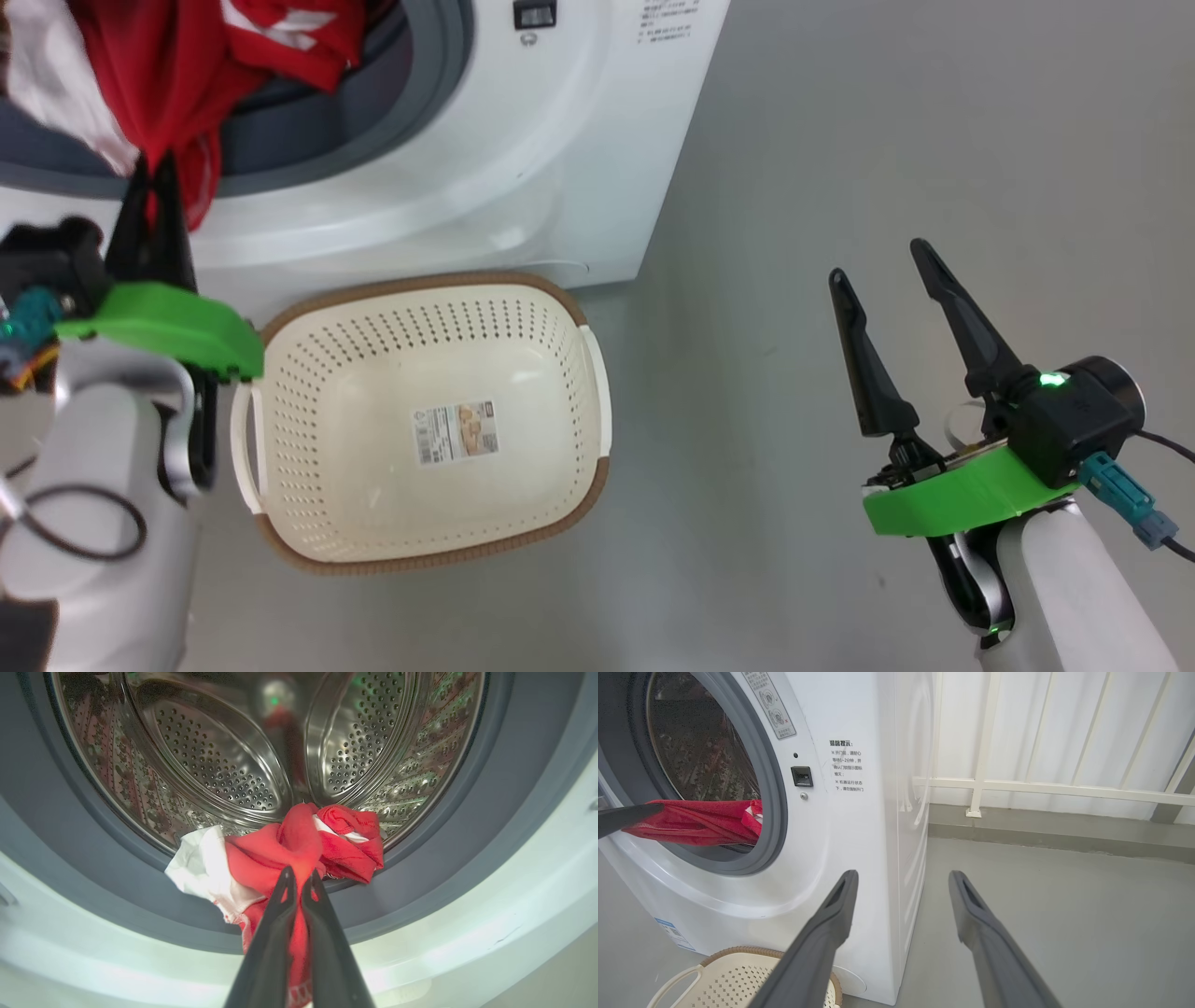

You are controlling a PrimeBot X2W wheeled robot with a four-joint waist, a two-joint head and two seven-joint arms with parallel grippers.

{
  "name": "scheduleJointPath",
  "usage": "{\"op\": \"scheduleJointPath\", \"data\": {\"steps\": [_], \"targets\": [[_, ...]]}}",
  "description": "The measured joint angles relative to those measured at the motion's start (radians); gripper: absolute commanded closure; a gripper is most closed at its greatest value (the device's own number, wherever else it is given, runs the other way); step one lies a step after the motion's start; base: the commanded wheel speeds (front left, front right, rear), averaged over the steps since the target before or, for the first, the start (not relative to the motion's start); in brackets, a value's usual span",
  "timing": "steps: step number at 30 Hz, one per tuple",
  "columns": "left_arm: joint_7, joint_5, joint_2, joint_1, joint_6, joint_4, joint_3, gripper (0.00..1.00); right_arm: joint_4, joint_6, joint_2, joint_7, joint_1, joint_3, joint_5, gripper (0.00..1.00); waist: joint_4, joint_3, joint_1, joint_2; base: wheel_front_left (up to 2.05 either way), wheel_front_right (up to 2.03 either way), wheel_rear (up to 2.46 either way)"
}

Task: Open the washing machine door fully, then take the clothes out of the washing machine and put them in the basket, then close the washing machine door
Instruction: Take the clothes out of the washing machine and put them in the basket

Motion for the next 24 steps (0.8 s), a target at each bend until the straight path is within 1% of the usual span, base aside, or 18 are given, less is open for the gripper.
{"op": "scheduleJointPath", "data": {"steps": [8, 18, 24], "targets": [[0.002, -0.021, -0.009, 0.190, 0.018, -0.182, 0.004, 1.00, 0.007, 0.000, 0.000, 0.000, 0.034, -0.011, 0.000, 0.00, 0.005, -0.078, 0.0000, 0.0000, 0.00, 0.00, 0.00], [0.055, -0.032, -0.016, 0.377, 0.052, -0.440, -0.015, 1.00, 0.008, 0.000, 0.000, 0.000, 0.054, -0.017, 0.000, 0.00, 0.011, -0.152, 0.0000, 0.0000, 0.00, 0.00, 0.00], [0.081, -0.049, -0.018, 0.494, 0.071, -0.558, -0.021, 1.00, 0.012, 0.000, 0.000, 0.000, 0.076, -0.023, 0.000, 0.00, 0.008, -0.185, 0.0000, 0.0000, 0.00, 0.00, 0.00]]}}
